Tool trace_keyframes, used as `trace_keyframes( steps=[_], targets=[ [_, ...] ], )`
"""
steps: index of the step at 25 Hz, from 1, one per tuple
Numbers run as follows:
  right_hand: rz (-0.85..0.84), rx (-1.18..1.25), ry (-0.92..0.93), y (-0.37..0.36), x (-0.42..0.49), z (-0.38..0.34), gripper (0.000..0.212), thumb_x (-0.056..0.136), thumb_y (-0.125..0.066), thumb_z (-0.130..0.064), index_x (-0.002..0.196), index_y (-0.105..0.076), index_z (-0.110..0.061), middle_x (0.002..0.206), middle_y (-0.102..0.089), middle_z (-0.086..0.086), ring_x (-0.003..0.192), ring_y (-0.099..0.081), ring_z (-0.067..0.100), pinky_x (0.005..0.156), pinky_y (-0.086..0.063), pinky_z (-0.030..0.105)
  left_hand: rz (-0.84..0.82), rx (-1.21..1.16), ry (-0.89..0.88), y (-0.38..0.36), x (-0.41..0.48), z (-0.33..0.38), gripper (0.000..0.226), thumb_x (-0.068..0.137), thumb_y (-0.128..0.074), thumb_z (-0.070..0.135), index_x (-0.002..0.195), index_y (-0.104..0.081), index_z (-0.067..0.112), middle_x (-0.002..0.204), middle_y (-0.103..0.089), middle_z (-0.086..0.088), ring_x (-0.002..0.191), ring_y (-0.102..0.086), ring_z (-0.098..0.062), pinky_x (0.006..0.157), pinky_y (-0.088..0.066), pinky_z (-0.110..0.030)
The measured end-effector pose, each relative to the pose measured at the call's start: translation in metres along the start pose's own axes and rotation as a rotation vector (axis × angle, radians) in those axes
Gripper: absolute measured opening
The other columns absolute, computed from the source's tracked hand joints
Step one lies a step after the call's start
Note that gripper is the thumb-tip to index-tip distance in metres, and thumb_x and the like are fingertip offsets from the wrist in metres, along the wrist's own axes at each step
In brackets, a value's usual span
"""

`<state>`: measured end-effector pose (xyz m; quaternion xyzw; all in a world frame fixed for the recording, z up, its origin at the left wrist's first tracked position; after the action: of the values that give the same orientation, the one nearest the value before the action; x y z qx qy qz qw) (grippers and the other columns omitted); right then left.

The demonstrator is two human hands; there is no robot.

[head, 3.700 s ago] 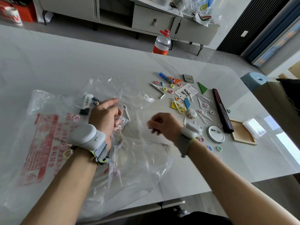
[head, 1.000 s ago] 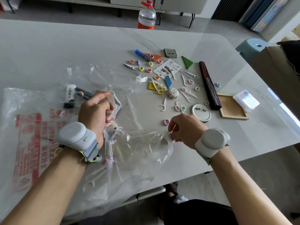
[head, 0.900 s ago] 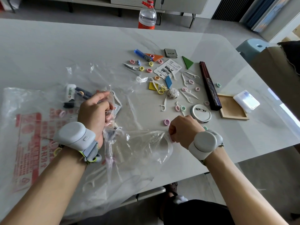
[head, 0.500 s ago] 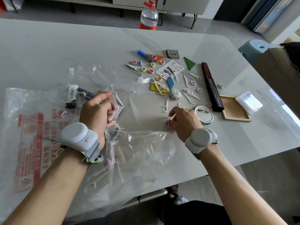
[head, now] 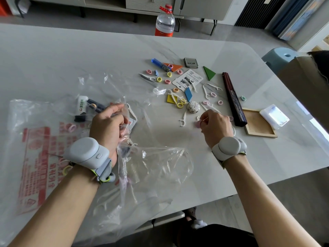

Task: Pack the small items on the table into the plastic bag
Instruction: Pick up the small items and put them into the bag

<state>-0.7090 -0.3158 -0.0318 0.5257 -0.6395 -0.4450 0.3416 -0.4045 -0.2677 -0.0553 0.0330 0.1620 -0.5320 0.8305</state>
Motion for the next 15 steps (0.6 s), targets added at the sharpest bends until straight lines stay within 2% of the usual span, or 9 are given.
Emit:
trace_keyframes(
  steps=[3, 7, 11, 13, 15],
  targets=[
    [-0.032, -0.077, -0.032, -0.007, 0.008, 0.004, 0.021, 0.088, -0.058, -0.021, 0.108, -0.064, -0.018, 0.105, -0.066, 0.012, 0.094, -0.059, 0.033, 0.065, -0.035, 0.027, 0.007, -0.006, 0.004, 0.001, 0.001, 0.000, 0.049, 0.078, -0.039, -0.010, 0.114, -0.066, 0.010, 0.052, -0.050, 0.003, 0.035, -0.030, -0.007, 0.038, -0.022, -0.013],
    [-0.061, -0.113, 0.030, -0.018, 0.009, -0.005, 0.014, 0.088, -0.057, -0.014, 0.093, -0.070, -0.010, 0.098, -0.065, 0.016, 0.086, -0.059, 0.035, 0.063, -0.038, 0.030, 0.007, -0.013, 0.009, 0.003, 0.001, 0.000, 0.048, 0.078, -0.038, -0.010, 0.112, -0.065, 0.010, 0.049, -0.051, 0.005, 0.034, -0.030, -0.007, 0.038, -0.021, -0.013],
    [-0.016, -0.121, 0.122, -0.016, 0.007, -0.017, 0.016, 0.087, -0.053, -0.010, 0.087, -0.069, -0.008, 0.093, -0.068, 0.011, 0.083, -0.060, 0.030, 0.068, -0.049, 0.036, 0.010, -0.007, 0.004, 0.004, -0.001, 0.005, 0.047, 0.079, -0.037, -0.010, 0.113, -0.064, 0.009, 0.067, -0.052, -0.007, 0.035, -0.031, -0.005, 0.037, -0.023, -0.014],
    [0.012, 0.021, 0.123, -0.011, 0.004, -0.027, 0.012, 0.086, -0.056, -0.011, 0.085, -0.067, -0.010, 0.088, -0.069, 0.008, 0.079, -0.063, 0.027, 0.069, -0.054, 0.039, 0.009, -0.016, 0.004, 0.004, -0.002, 0.007, 0.047, 0.080, -0.038, -0.010, 0.113, -0.064, 0.008, 0.065, -0.049, -0.007, 0.034, -0.030, -0.005, 0.037, -0.022, -0.014],
    [-0.051, 0.332, 0.094, -0.014, -0.007, -0.045, 0.005, 0.086, -0.060, -0.009, 0.085, -0.065, -0.008, 0.082, -0.071, 0.006, 0.067, -0.069, 0.023, 0.059, -0.058, 0.037, 0.011, -0.014, 0.001, 0.005, -0.003, 0.007, 0.046, 0.080, -0.039, -0.010, 0.113, -0.064, 0.008, 0.067, -0.051, -0.008, 0.036, -0.032, -0.005, 0.037, -0.023, -0.015]
  ],
)
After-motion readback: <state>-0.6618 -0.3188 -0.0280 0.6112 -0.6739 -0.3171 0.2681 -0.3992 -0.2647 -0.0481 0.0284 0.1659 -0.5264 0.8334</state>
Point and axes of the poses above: each hand's wrist, its own x-axis towards the middle knuckle, its own y-axis out of the back of the hand, z = x × y, the point moved 10 cm from there along x, towards the middle knuckle
